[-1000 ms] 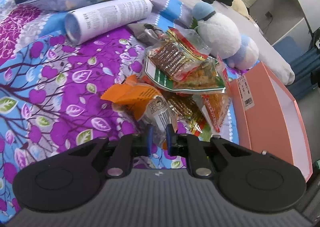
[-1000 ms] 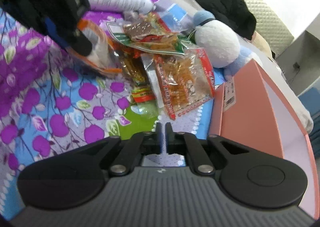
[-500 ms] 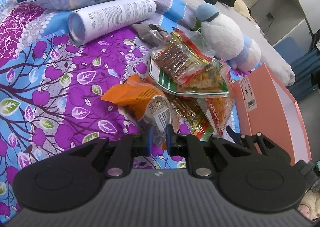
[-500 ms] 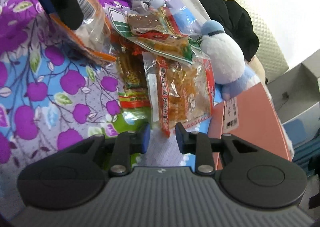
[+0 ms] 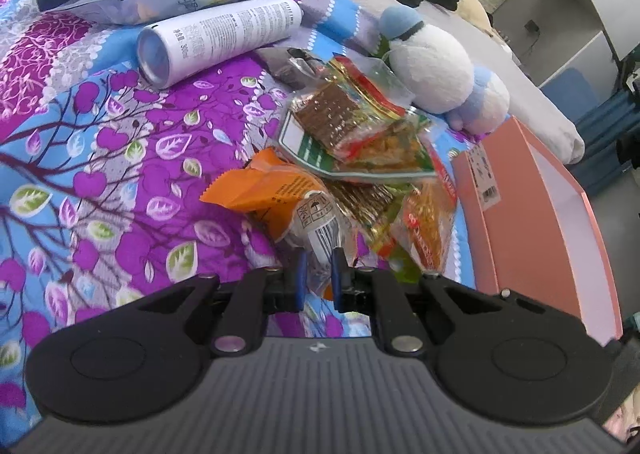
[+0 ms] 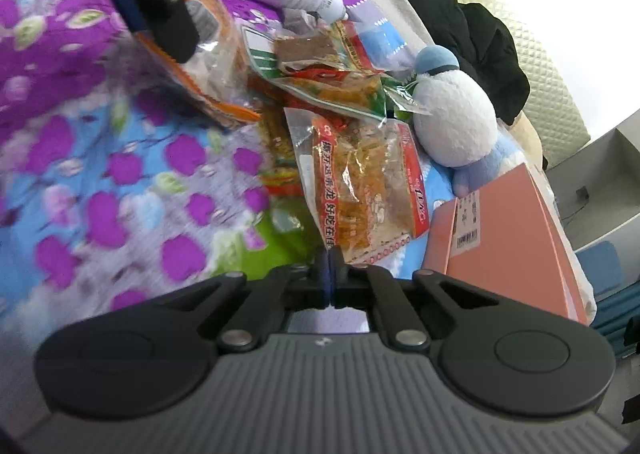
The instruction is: Organize snacks
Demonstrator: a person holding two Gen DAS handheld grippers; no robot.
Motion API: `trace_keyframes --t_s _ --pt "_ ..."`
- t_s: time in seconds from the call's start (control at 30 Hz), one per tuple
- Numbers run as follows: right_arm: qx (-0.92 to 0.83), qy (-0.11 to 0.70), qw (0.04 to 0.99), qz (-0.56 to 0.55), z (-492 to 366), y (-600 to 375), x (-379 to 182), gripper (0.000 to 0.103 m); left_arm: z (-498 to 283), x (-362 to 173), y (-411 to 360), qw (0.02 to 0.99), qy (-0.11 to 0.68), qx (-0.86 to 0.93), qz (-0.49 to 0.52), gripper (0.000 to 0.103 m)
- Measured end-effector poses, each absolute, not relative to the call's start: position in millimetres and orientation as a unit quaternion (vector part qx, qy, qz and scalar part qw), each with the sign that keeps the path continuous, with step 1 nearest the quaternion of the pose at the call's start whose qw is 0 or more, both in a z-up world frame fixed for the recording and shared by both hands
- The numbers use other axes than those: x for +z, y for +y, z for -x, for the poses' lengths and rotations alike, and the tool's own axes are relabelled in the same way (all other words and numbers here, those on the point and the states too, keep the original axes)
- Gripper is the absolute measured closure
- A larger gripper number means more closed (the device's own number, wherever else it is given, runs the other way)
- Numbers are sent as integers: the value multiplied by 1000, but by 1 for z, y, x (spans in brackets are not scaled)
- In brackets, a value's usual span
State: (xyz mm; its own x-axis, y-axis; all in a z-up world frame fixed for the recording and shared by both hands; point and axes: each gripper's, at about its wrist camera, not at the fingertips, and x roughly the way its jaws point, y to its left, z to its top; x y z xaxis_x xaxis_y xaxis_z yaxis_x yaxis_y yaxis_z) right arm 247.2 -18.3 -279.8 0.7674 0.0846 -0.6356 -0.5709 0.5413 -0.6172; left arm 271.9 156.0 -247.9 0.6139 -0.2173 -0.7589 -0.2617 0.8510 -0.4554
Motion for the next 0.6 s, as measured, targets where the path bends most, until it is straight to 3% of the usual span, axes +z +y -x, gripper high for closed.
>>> trace_keyframes --t_s 0.6 --pt "246 284 819 434 -115 -65 -248 100 -154 -239 118 847 458 4 271 88"
